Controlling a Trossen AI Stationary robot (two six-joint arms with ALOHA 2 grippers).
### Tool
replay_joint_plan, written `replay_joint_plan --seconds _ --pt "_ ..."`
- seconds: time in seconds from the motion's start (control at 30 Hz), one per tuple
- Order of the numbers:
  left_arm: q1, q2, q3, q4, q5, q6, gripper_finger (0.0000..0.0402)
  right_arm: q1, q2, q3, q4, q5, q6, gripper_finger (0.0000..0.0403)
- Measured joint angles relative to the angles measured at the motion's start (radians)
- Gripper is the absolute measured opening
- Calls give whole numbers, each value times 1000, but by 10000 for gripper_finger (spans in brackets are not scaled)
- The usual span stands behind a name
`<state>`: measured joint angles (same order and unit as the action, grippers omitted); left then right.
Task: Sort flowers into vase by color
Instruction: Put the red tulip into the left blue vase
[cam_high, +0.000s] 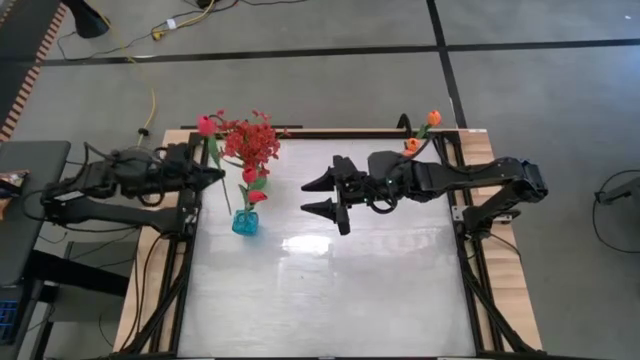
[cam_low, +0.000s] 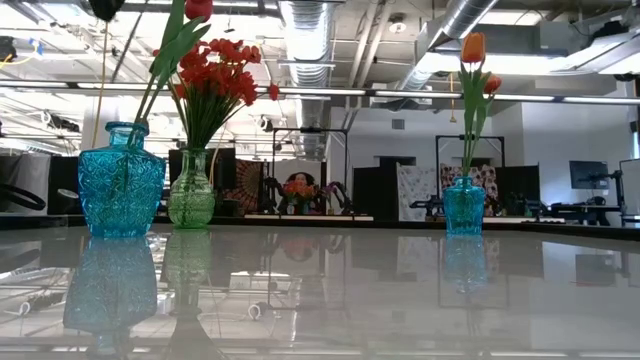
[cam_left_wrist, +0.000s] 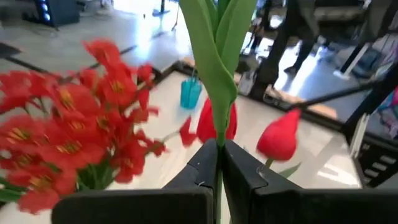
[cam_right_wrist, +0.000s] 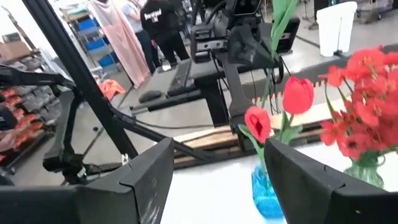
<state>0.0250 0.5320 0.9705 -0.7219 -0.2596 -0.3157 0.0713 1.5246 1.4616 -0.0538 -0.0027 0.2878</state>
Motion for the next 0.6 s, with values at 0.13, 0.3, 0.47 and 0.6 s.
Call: replay_joint_plan --seconds 0.13,0.3,0.47,0.6 --pt "0 -1 -99 51 12 -1 0 1 0 0 -6 0 1 276" --pt "0 -42 -193 155 10 3 0 3 0 0 -32 0 2 276" --pt "0 -106 -249 174 -9 18 0 3 0 0 -47 0 2 276" --pt "0 -164 -298 195 -18 38 0 3 0 0 -47 0 2 276"
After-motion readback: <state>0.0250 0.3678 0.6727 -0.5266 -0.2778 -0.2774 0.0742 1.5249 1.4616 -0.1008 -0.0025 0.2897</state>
